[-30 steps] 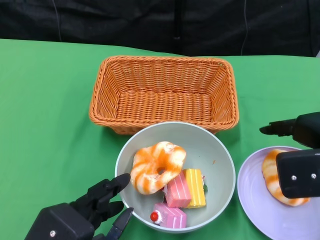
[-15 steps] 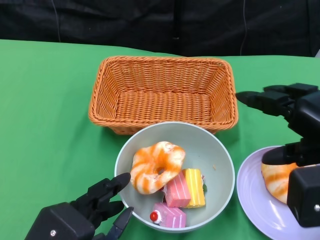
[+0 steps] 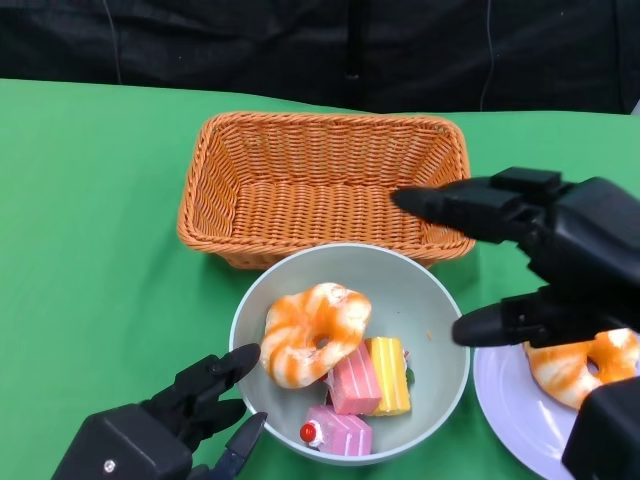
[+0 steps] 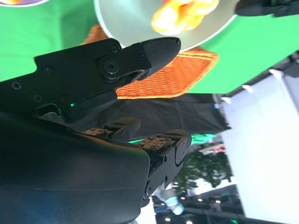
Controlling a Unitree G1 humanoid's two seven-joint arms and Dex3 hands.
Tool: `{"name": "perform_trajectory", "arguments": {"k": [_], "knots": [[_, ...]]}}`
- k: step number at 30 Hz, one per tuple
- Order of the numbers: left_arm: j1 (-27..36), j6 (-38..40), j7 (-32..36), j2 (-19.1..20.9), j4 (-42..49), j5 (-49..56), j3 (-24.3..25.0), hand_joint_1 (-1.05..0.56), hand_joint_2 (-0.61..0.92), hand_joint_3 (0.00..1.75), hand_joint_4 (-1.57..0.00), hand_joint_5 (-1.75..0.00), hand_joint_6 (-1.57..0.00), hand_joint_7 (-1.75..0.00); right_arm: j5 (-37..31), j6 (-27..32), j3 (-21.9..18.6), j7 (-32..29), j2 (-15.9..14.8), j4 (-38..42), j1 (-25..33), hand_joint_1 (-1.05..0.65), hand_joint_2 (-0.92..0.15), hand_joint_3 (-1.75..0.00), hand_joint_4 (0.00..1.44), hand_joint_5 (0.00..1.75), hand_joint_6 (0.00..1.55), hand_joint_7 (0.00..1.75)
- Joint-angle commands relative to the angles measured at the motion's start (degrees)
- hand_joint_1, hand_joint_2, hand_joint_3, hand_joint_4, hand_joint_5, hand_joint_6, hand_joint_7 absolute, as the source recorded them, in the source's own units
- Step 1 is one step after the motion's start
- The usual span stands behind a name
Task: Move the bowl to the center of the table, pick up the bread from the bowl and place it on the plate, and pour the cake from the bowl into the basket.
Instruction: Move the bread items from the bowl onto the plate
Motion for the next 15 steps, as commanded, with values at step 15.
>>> {"name": "perform_trajectory", "arguments": {"k": [15], "knots": [[0.81, 0.82, 2.90, -3.49, -2.42, 0.28, 5.43, -0.60, 0.92, 0.61, -0.23, -0.64, -0.41, -0.03, -5.27, -10.20, 7.71, -4.79, 3.52, 13.46, -4.27, -0.46, -0.91, 0.00, 0.28, 0.67, 0.45, 0.07]]}}
